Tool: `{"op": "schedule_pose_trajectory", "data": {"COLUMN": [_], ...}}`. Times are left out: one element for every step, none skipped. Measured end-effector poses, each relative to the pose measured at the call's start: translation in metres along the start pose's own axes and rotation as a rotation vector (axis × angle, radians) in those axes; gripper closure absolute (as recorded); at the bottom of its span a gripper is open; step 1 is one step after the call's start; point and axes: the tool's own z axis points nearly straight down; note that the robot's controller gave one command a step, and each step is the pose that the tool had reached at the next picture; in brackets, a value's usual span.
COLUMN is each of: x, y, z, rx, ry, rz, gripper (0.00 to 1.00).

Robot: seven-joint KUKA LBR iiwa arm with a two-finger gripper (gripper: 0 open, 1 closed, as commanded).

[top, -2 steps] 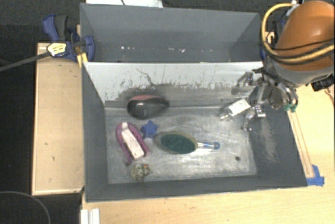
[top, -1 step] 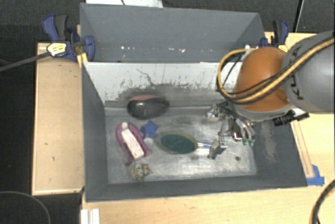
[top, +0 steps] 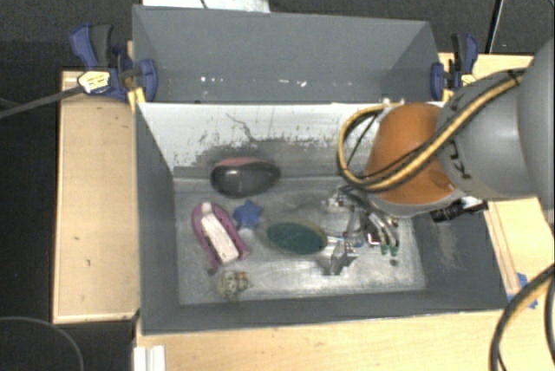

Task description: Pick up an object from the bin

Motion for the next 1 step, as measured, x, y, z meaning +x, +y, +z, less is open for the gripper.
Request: {"op": "schedule_pose_trajectory", "data": {"x": [0.0177], "y": [0.0377], "z": [-0.0049], "rx": [0.0], "ry": [0.007], "rz": [-0.122], "gripper": [0.0]}}
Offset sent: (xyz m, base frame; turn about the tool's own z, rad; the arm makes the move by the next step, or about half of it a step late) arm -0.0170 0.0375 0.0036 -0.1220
